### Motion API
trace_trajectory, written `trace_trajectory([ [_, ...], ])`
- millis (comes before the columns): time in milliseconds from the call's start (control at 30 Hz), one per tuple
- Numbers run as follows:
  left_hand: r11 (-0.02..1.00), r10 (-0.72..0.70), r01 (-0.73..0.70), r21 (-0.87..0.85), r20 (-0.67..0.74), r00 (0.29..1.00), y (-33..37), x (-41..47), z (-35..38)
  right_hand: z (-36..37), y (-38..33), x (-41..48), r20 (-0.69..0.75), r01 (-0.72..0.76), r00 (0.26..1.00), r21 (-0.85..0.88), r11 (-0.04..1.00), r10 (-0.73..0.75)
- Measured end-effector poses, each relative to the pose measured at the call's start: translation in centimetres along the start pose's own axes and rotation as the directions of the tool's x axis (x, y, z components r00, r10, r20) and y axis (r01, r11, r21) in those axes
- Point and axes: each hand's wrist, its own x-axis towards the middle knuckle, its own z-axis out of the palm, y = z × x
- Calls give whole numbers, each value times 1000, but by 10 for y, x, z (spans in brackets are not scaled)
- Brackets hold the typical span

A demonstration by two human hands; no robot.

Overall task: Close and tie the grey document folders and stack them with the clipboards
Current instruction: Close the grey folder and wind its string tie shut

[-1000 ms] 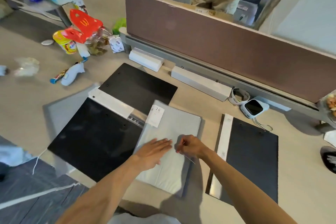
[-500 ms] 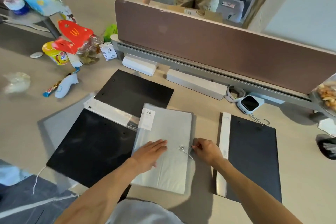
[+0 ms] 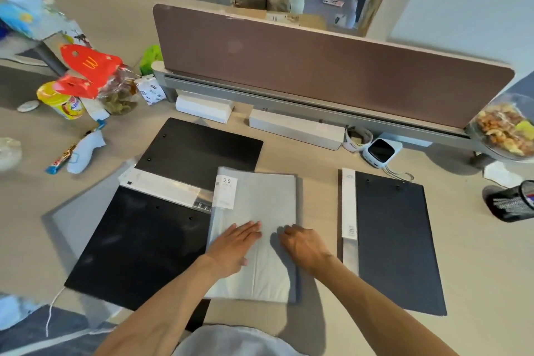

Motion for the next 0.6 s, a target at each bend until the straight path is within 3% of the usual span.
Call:
trace_trajectory([
  [100, 1000, 0, 0, -14, -4, 1000, -1, 0, 0, -9, -4, 18, 18, -8, 1000, -57, 998, 9],
  [300, 999, 11, -11, -40, -9, 1000, -2, 1, 0, -24, 1, 48, 87, -54, 995, 11, 998, 53],
  [467, 998, 17, -18, -64, -14, 1000, -5, 1, 3, -21, 26, 47, 81, -180, 983, 195, 964, 167],
  [600, 997, 15, -17, -72, -31, 999, -5, 0, 4, -10, 45, 25, -6, -180, 982, 282, 942, 189],
])
